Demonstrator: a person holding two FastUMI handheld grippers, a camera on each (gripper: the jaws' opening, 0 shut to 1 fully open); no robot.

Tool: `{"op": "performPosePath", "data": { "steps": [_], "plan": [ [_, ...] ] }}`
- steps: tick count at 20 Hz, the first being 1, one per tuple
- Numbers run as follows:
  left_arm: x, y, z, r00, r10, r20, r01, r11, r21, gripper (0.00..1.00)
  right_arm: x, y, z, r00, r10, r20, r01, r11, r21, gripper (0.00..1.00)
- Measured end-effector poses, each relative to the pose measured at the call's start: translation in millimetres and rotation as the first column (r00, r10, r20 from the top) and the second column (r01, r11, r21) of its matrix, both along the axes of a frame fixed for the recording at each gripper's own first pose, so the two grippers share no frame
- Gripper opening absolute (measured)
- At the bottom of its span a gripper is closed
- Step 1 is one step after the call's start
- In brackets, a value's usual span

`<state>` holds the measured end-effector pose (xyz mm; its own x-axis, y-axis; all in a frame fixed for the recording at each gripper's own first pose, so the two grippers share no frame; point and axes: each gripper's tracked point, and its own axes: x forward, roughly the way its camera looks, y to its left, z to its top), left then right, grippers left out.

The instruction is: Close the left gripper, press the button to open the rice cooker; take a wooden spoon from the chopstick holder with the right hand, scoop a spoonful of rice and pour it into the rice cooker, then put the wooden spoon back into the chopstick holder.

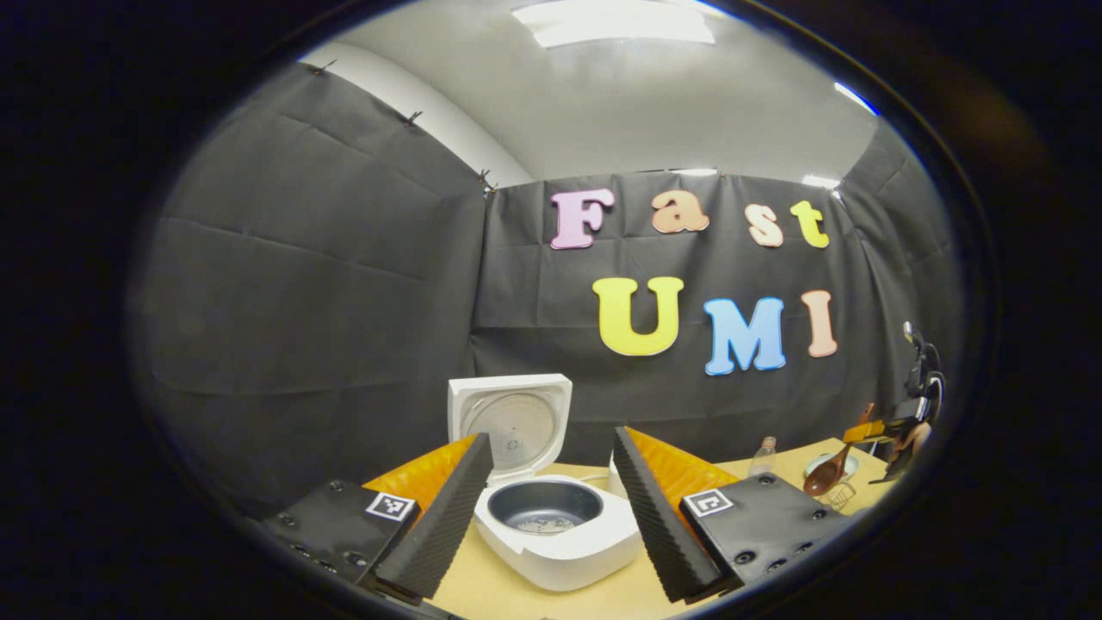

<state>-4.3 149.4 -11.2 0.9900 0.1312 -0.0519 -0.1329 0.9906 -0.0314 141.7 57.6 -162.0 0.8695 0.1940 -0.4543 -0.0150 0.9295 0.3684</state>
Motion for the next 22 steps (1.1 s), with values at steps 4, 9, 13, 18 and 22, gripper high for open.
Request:
{"op": "performPosePath", "data": {
  "steps": [4, 9, 13, 18, 22],
  "plan": [
    [-2.9, 22.9, -4.4, 1.0, 0.012, -0.014, -0.012, 1.0, 0.017, 0.97, -6.4, 35.8, -11.6, 0.999, 0.048, 0.002, -0.048, 0.999, -0.026, 0.1],
    [-4.2, 50.8, -8.8, 1.0, 0.016, -0.027, -0.015, 0.999, 0.035, 0.98, -10.6, 56.7, -46.2, 0.997, 0.075, 0.0, -0.073, 0.973, -0.218, 0.1],
    [-6.2, 72.8, -14.7, 0.999, 0.032, -0.043, -0.03, 0.998, 0.06, 0.99, -16.2, 76.4, -71.2, 0.993, 0.119, 0.007, -0.106, 0.907, -0.407, 0.1],
    [-7.3, 87.4, -19.9, 0.998, 0.043, -0.052, -0.039, 0.996, 0.078, 0.98, -22.6, 110.3, -94.5, 0.977, 0.214, 0.015, -0.164, 0.79, -0.591, 0.1],
    [-8.9, 92.7, -21.2, 0.997, 0.05, -0.051, -0.046, 0.995, 0.088, 0.98, -30.5, 137.8, -109.2, 0.975, 0.224, -0.013, -0.194, 0.815, -0.546, 0.11]
  ]
}}
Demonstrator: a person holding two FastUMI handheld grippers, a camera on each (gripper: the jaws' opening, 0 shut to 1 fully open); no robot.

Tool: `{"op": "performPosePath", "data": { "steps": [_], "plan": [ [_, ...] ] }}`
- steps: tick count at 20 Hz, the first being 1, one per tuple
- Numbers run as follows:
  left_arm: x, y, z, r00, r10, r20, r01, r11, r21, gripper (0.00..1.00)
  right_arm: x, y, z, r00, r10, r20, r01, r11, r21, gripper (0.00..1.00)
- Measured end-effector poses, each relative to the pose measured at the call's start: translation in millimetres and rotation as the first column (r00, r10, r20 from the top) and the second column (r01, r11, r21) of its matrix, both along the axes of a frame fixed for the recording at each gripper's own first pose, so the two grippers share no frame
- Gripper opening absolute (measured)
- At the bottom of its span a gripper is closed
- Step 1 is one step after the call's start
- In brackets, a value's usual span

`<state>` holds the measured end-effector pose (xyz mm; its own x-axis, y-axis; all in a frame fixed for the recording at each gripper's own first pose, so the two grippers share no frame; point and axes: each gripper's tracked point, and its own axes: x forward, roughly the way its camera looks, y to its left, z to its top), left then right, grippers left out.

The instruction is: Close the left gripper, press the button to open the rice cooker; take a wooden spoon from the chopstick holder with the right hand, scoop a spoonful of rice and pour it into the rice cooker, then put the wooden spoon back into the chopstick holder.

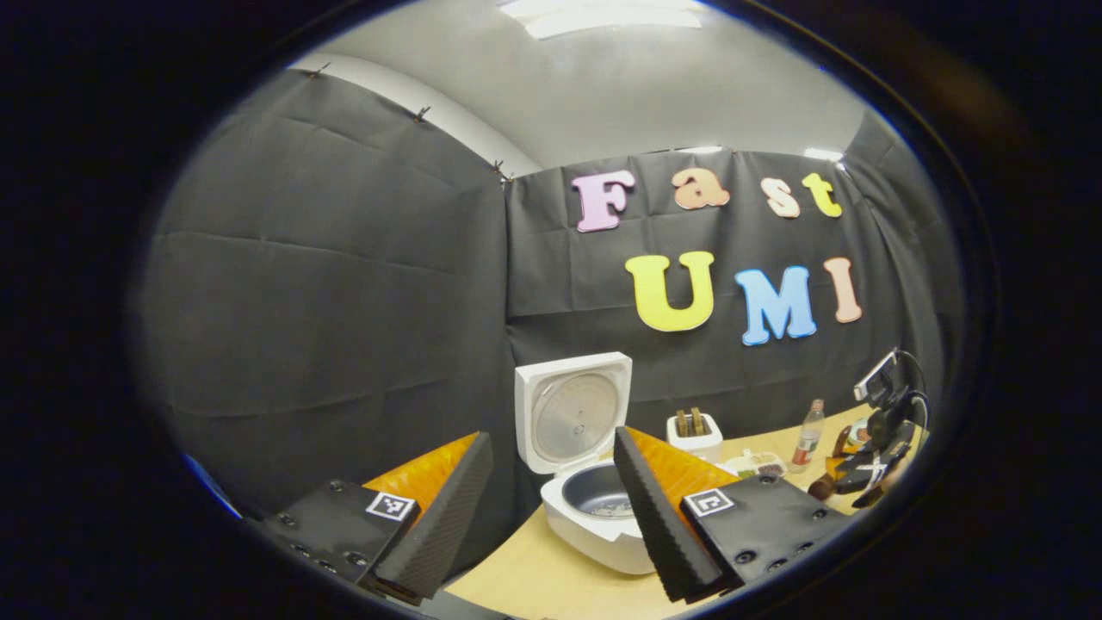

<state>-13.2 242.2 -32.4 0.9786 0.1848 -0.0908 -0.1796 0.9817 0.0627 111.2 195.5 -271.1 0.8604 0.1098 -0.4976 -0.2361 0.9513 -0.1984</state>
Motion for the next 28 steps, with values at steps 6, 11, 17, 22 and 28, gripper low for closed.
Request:
{"op": "performPosePath", "data": {
  "steps": [6, 11, 17, 22, 28],
  "plan": [
    [-11.4, 11.7, -1.1, 0.999, 0.034, 0.004, -0.034, 0.999, -0.006, 0.99, -7.9, 25.1, -5.6, 0.995, -0.01, -0.099, 0.029, 0.98, 0.195, 0.11],
    [-17.5, 15.4, -0.8, 0.998, 0.06, 0.001, -0.06, 0.998, -0.016, 0.98, -11.1, 30.7, -8.5, 0.978, -0.035, -0.205, 0.117, 0.908, 0.403, 0.11],
    [-19.7, 1.6, 4.4, 0.998, 0.059, 0.005, -0.059, 0.998, -0.004, 0.99, -4.5, 6.4, -14.5, 0.925, -0.107, -0.365, 0.325, 0.72, 0.613, 0.11],
    [-19.3, -10.6, 8.7, 0.999, 0.051, 0.005, -0.051, 0.998, 0.023, 0.99, 2.3, -28.0, -12.3, 0.891, -0.158, -0.425, 0.427, 0.606, 0.671, 0.11],
    [-13.2, -22.7, 10.6, 0.999, 0.041, 0.012, -0.041, 0.999, 0.024, 0.98, 16.9, -47.9, 16.5, 0.87, -0.155, -0.468, 0.487, 0.418, 0.767, 0.1]
  ]
}}
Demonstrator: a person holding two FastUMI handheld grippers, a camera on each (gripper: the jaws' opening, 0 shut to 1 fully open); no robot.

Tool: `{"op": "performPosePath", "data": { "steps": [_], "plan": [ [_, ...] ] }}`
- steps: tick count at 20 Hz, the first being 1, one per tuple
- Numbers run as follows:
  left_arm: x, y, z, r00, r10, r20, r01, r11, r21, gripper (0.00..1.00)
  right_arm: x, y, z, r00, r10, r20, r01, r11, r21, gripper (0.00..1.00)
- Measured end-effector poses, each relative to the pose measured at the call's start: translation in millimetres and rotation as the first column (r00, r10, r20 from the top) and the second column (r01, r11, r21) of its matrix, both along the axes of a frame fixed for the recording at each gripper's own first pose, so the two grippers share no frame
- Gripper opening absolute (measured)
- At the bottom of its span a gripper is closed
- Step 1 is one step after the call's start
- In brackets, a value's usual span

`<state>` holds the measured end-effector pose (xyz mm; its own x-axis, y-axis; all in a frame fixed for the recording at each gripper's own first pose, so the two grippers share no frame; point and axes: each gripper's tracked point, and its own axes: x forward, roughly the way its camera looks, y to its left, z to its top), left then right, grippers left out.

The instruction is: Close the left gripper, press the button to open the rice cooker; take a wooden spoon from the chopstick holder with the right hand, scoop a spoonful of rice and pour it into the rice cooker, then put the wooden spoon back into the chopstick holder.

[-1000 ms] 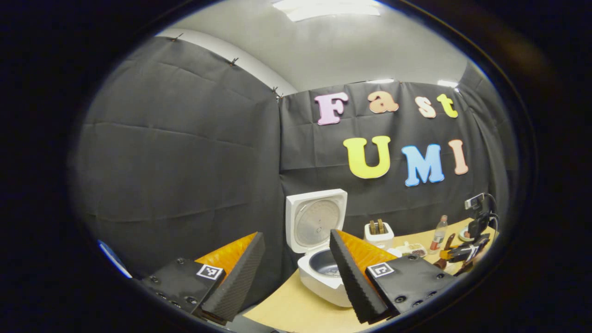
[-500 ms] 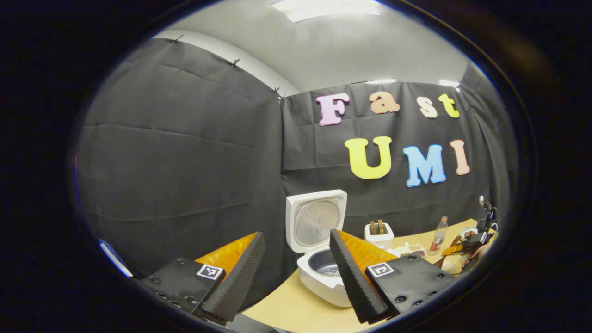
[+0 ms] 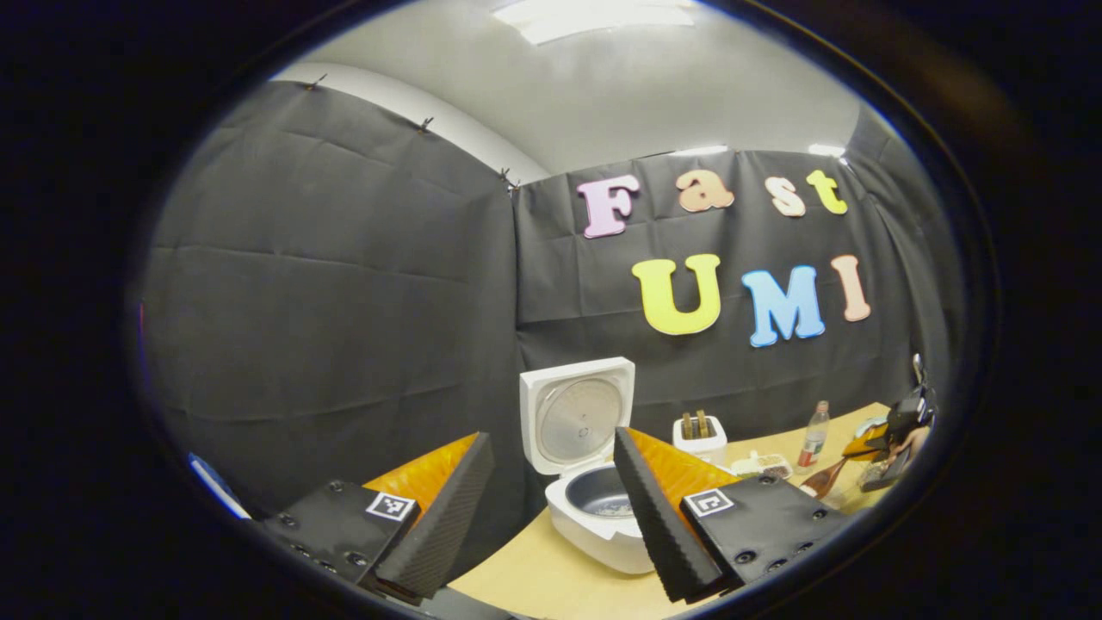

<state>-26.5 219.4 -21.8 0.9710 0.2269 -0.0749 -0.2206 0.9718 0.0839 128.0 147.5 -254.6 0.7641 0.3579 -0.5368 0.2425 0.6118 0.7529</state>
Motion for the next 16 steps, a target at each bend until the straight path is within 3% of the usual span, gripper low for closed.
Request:
{"op": "performPosePath", "data": {
  "steps": [4, 12, 16],
  "plan": [
    [2.5, -4.9, -1.1, 1.0, -0.009, 0.008, 0.009, 1.0, -0.009, 0.98, 5.7, 3.2, 20.5, 1.0, -0.01, 0.01, 0.009, 0.995, 0.095, 0.11],
    [-5.5, 12.5, -11.8, 1.0, 0.015, 0.0, -0.015, 0.999, -0.04, 0.99, 9.5, 62.9, 74.5, 0.997, 0.053, 0.057, -0.067, 0.953, 0.294, 0.11],
    [-16.1, 31.2, -14.5, 0.999, 0.048, 0.003, -0.048, 0.997, -0.052, 0.98, 15.6, 100.1, 100.3, 0.992, 0.093, 0.088, -0.117, 0.938, 0.325, 0.1]
  ]
}}
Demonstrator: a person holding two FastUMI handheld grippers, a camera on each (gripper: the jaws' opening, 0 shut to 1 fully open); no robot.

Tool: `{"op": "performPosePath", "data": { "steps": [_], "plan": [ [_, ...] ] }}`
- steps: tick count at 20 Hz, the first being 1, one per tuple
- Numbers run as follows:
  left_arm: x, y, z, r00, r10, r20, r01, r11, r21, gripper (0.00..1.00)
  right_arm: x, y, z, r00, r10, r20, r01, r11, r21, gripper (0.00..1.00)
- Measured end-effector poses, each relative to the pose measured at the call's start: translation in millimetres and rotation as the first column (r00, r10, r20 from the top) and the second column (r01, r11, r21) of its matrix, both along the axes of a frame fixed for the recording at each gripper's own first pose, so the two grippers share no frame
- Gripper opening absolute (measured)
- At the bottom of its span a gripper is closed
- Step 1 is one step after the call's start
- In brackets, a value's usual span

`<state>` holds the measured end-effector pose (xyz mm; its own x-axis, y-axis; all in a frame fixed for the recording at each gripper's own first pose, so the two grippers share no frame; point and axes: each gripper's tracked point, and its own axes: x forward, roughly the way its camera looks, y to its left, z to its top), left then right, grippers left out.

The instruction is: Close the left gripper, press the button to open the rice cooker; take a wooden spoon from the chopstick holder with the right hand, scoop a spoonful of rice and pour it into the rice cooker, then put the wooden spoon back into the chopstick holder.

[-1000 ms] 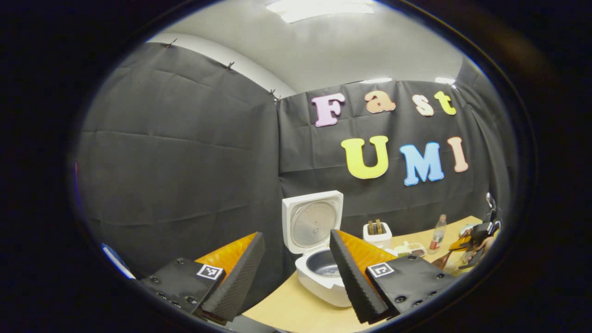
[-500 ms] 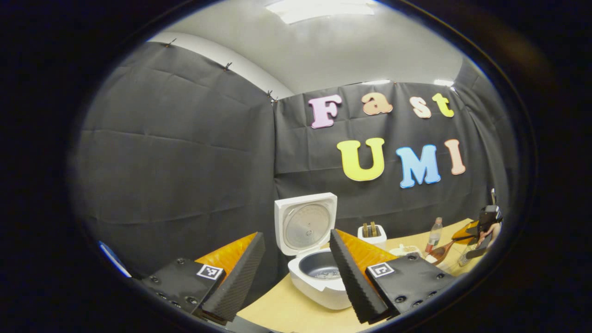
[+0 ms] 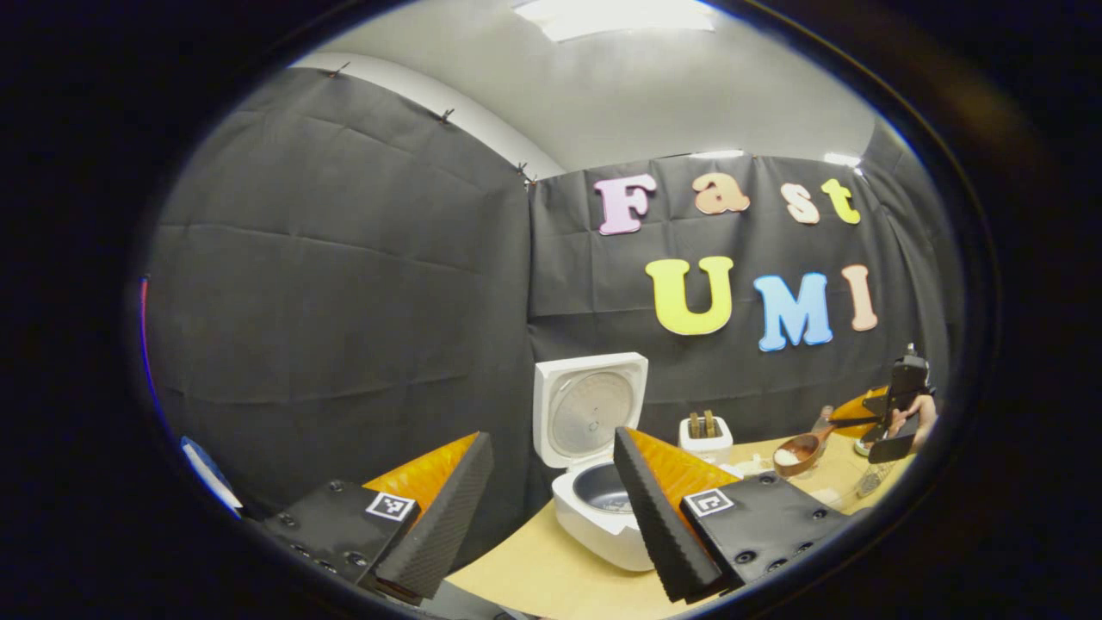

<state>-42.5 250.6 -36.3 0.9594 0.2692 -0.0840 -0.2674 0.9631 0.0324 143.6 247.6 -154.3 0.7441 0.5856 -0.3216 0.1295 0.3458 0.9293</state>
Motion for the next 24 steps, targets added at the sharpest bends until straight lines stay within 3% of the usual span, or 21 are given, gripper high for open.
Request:
{"op": "performPosePath", "data": {
  "steps": [8, 16, 24],
  "plan": [
    [-29.9, 40.3, -13.5, 0.996, 0.09, -0.018, -0.091, 0.996, -0.014, 0.99, 7.2, 90.2, 37.1, 0.987, 0.134, 0.09, -0.132, 0.991, -0.03, 0.1],
    [-67.1, 79.0, -19.1, 0.979, 0.2, -0.033, -0.201, 0.98, -0.007, 0.99, 5.4, 177.9, 41.1, 0.958, 0.257, 0.122, -0.252, 0.966, -0.058, 0.1],
    [-96.8, 103.9, -24.1, 0.955, 0.29, -0.063, -0.29, 0.957, 0.01, 0.99, 4.8, 242.4, 10.6, 0.923, 0.358, 0.144, -0.325, 0.923, -0.206, 0.1]
  ]
}}
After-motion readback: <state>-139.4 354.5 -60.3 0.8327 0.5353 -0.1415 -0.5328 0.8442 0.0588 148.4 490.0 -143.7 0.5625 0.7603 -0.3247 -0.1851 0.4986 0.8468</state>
